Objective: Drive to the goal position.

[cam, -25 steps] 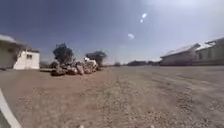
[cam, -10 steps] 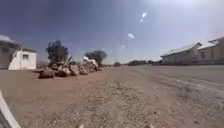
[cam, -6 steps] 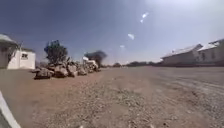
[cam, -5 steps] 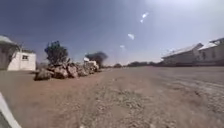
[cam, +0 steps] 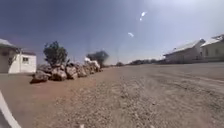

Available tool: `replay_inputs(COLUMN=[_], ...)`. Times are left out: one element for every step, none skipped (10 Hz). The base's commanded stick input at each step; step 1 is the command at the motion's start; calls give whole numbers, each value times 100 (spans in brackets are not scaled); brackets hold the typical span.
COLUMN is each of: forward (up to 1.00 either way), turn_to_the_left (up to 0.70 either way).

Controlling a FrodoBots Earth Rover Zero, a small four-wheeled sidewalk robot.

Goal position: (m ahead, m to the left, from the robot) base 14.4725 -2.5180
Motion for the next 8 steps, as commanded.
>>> replay_inputs(forward=[70, 70, 70, 70, 70, 70, 70, 70], turn_to_the_left=[0, 0, 0, 0, 0, 0, 0, 0])
